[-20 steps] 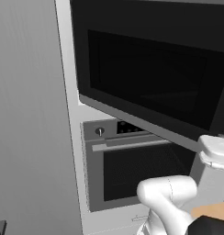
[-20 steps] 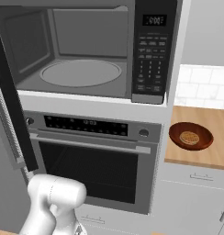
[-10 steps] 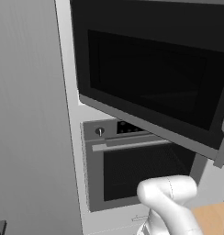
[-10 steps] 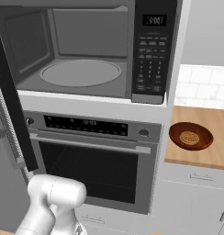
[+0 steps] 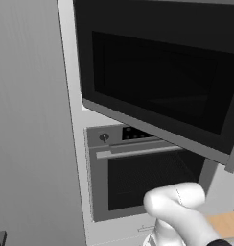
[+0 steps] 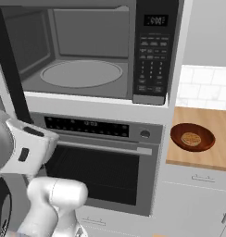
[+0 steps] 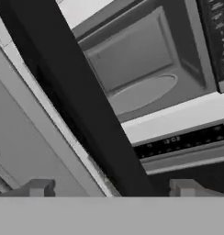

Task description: Open the microwave, place the bowl with waffle inside the microwave, then close the microwave door and turn it on.

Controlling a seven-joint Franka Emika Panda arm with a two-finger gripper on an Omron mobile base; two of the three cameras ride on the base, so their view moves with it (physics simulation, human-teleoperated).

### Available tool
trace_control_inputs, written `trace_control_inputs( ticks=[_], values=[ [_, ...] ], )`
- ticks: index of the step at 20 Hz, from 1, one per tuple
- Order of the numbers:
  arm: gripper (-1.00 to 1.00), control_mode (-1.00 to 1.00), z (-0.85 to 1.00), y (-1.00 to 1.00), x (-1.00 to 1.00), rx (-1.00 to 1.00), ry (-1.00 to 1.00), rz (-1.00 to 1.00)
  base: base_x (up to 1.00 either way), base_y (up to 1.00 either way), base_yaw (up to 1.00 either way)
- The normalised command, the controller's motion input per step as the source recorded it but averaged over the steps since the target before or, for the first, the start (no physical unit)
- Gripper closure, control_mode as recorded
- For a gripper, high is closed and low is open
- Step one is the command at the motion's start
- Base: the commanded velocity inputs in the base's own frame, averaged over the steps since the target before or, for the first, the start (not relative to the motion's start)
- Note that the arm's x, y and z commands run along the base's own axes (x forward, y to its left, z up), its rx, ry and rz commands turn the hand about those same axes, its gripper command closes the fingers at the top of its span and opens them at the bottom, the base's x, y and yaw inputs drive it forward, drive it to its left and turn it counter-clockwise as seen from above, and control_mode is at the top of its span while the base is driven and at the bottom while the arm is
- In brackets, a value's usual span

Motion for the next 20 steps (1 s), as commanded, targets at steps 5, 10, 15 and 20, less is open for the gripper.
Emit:
trace_control_inputs(
  ticks=[5, 10, 15, 20],
  values=[
    [-1.0, -1.0, 0.0, -0.27, 0.13, 0.44, 0.0, 0.63, 0.0, 0.0, 0.0],
    [-1.0, -1.0, -0.13, -0.4, 0.05, 0.28, 0.0, 0.21, 0.0, 0.0, 0.0],
    [-1.0, -1.0, -0.52, 0.08, 0.37, 0.08, 0.07, 0.03, 0.0, 0.0, 0.0],
    [-1.0, -1.0, -0.39, -0.05, 0.82, 0.09, 0.21, 0.02, 0.0, 0.0, 0.0]
  ],
)
